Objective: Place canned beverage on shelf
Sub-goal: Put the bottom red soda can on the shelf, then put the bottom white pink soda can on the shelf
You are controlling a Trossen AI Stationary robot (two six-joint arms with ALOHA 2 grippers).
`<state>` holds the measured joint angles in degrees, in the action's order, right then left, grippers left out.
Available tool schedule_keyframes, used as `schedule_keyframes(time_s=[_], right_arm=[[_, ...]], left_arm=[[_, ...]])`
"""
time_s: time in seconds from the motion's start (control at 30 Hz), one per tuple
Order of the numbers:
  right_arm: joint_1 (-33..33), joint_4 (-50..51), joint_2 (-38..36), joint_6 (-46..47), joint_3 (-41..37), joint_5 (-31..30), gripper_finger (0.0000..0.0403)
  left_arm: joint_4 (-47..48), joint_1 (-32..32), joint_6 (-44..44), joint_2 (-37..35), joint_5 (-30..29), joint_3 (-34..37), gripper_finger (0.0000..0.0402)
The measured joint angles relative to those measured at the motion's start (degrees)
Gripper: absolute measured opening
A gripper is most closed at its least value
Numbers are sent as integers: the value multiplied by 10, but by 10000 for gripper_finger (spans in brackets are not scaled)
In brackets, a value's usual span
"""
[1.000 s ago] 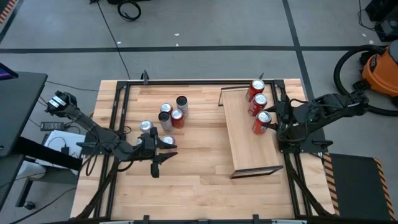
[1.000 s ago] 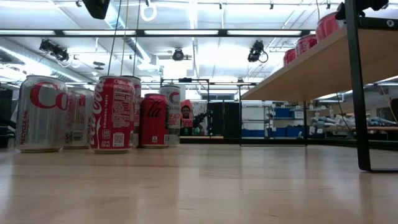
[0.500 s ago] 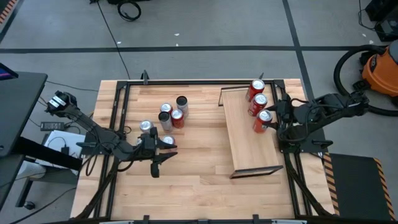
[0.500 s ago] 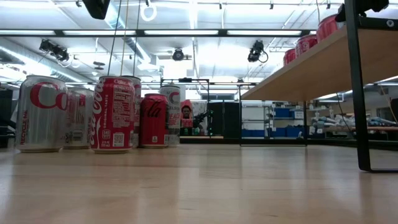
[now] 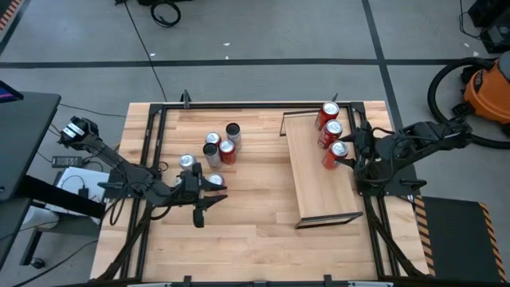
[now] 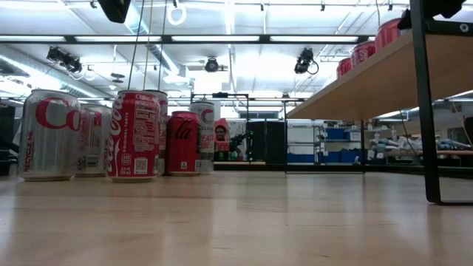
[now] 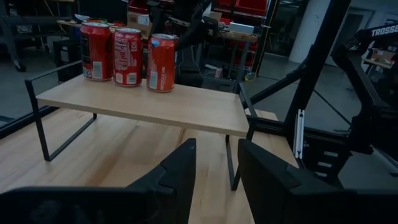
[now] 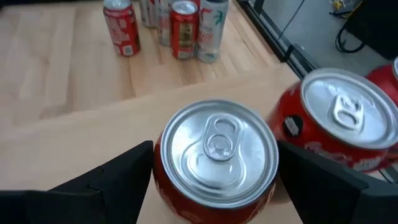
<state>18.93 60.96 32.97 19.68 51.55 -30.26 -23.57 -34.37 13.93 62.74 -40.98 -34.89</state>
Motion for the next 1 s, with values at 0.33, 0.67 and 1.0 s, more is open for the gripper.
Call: schedule_keyframes(time_s=[0.33, 0.67, 1.0], right_arm=[[0, -14, 0, -31, -1, -11, 344], [0, -54, 0, -63, -1, -24, 344], [0, -148, 0, -134, 17, -22, 344]], left_arm=[[3, 0, 2, 0, 0, 0, 128], [5, 0, 3, 0, 0, 0, 128], [59, 0, -1, 33, 37, 1, 130]])
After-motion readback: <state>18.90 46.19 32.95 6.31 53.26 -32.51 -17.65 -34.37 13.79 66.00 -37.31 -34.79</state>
